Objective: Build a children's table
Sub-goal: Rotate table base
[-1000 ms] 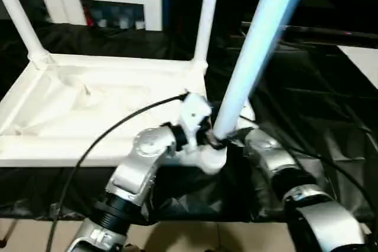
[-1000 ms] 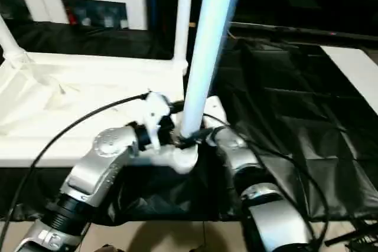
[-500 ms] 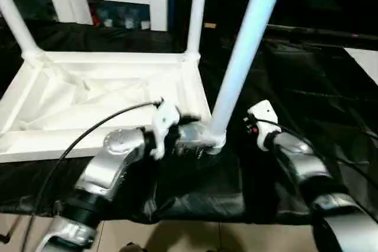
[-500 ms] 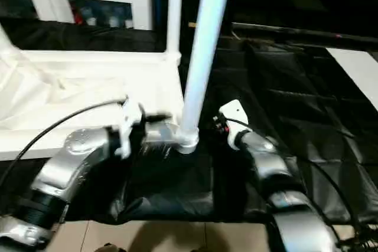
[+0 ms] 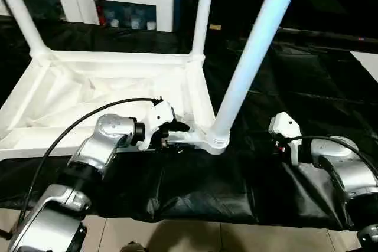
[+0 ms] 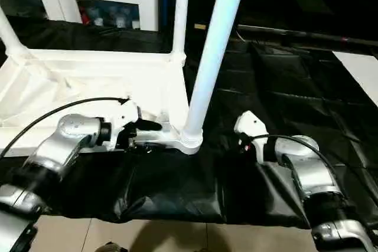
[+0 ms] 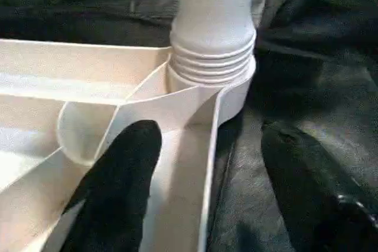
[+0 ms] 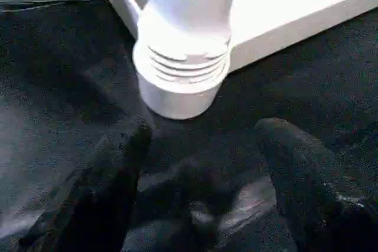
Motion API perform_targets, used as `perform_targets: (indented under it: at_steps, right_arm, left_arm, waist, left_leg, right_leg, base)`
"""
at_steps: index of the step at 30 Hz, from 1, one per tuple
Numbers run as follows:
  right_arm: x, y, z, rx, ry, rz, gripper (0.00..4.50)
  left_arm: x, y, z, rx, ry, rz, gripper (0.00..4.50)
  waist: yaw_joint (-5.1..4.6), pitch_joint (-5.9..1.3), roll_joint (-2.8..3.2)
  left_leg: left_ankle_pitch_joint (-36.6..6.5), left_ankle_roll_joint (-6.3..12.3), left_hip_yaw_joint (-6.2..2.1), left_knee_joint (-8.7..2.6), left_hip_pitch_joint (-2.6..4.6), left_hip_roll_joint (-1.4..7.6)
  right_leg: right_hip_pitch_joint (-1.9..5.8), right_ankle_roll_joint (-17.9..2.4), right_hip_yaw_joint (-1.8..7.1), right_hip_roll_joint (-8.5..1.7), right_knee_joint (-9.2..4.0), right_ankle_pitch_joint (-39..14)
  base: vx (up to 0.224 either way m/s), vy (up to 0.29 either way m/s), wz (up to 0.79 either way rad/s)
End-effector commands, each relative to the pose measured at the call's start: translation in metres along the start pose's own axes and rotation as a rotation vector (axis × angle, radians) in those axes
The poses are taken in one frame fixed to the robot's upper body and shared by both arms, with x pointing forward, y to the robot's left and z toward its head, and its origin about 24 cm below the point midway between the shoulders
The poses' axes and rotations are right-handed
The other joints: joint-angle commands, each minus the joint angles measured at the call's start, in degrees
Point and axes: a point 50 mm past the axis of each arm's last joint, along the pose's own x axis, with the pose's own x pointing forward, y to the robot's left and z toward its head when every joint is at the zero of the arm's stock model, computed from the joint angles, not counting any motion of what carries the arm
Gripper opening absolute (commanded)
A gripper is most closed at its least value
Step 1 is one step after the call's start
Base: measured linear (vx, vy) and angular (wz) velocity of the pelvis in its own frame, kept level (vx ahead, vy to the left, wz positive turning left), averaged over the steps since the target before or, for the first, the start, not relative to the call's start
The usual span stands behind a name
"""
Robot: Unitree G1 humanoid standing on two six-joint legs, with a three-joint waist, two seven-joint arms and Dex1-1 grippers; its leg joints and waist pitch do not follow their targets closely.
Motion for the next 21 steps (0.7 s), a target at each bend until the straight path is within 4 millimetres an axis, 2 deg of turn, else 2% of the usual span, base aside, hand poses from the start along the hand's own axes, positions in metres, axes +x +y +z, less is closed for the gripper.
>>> perform_targets:
  at_steps: [1, 4, 5, 8, 9, 12, 13, 16, 21]
  right_arm:
    - [-0.004, 0.001, 0.003, -0.006, 0.0, 0.016, 3.32]
    - [-0.005, 0.005, 0.006, 0.001, -0.006, 0.032, 3.32]
    - [-0.005, 0.006, 0.007, 0.003, -0.006, 0.035, 3.32]
    - [-0.005, 0.009, 0.009, 0.015, -0.004, 0.042, 3.32]
    - [-0.005, 0.009, 0.009, 0.016, -0.004, 0.043, 3.32]
    - [-0.005, 0.01, 0.009, 0.02, -0.003, 0.042, 3.32]
    - [-0.005, 0.01, 0.009, 0.021, -0.002, 0.041, 3.58]
    - [-0.006, 0.01, 0.009, 0.03, -0.001, 0.045, 3.68]
    - [-0.006, 0.011, 0.011, 0.039, -0.005, 0.053, 4.16]
  left_arm:
    - [0.001, 0.003, 0.003, 0.017, 0.016, -0.02, 2.82]
    - [0.001, 0.008, 0.002, 0.0, 0.034, -0.037, 2.63]
    - [0.001, 0.009, 0.001, -0.002, 0.038, -0.042, 2.38]
    - [0.001, 0.011, -0.001, -0.015, 0.06, -0.061, 2.3]
    - [0.001, 0.012, -0.001, -0.016, 0.062, -0.064, 2.19]
    - [0.001, 0.012, -0.001, -0.024, 0.06, -0.072, 1.87]
    - [0.001, 0.012, -0.001, -0.026, 0.059, -0.074, 1.75]
    - [0.002, 0.012, -0.002, -0.036, 0.063, -0.091, 1.49]
    - [0.004, 0.013, -0.004, -0.039, 0.074, -0.093, 1.09]
  waist:
    - [0.34, -4.44, 0.83]
    - [0.51, -4.43, 1.06]
    - [0.57, -4.46, 1.1]
    - [0.68, -4.48, 1.41]
    - [0.74, -4.51, 1.26]
    - [0.81, -4.48, 1.34]
    - [0.86, -4.48, 1.37]
    - [1.01, -4.42, 1.4]
    - [1.37, -4.48, 1.39]
  left_leg:
    - [-12.8, 1.51, 0.03, -3.68, 0.69, 0.85]
    - [-13.0, 1.68, 0.01, -3.7, 0.81, 0.78]
    - [-13.0, 1.68, 0.0, -3.72, 0.76, 0.81]
    - [-12.9, 1.46, -0.04, -3.71, 0.78, 0.84]
    - [-12.7, 1.48, -0.05, -3.71, 0.75, 0.83]
    - [-13.2, 1.29, -0.09, -3.75, 0.76, 0.89]
    - [-13.4, 1.1, -0.1, -3.76, 0.76, 0.91]
    - [-13.5, 1.14, -0.06, -3.78, 0.82, 0.9]
    - [-12.7, 1.57, -0.03, -3.69, 0.75, 0.94]
  right_leg:
    - [3.16, -13.6, 1.87, -2.95, -4.34, -8.4]
    - [3.22, -13.6, 1.84, -2.79, -4.45, -8.4]
    - [3.26, -13.6, 1.83, -2.92, -4.5, -8.3]
    - [3.24, -14.3, 1.8, -2.87, -4.35, -7.4]
    - [3.35, -14.2, 1.79, -2.89, -4.33, -7.1]
    - [3.36, -14.3, 1.78, -3.08, -4.4, -7.7]
    - [3.34, -14.5, 1.79, -3.11, -4.43, -8.0]
    - [3.31, -14.5, 1.79, -3.06, -4.51, -8.4]
    - [3.39, -14.3, 1.82, -3.19, -4.46, -8.1]
  base:
    - [0.0, 0.0, 0.0]
    - [0.0, 0.0, 0.0]
    - [0.0, 0.0, 0.0]
    - [0.0, 0.0, 0.0]
    - [0.0, 0.0, 0.0]
    - [0.0, 0.0, 0.0]
    - [0.0, 0.0, 0.0]
    - [0.0, 0.0, 0.0]
    - [0.0, 0.0, 0.0]
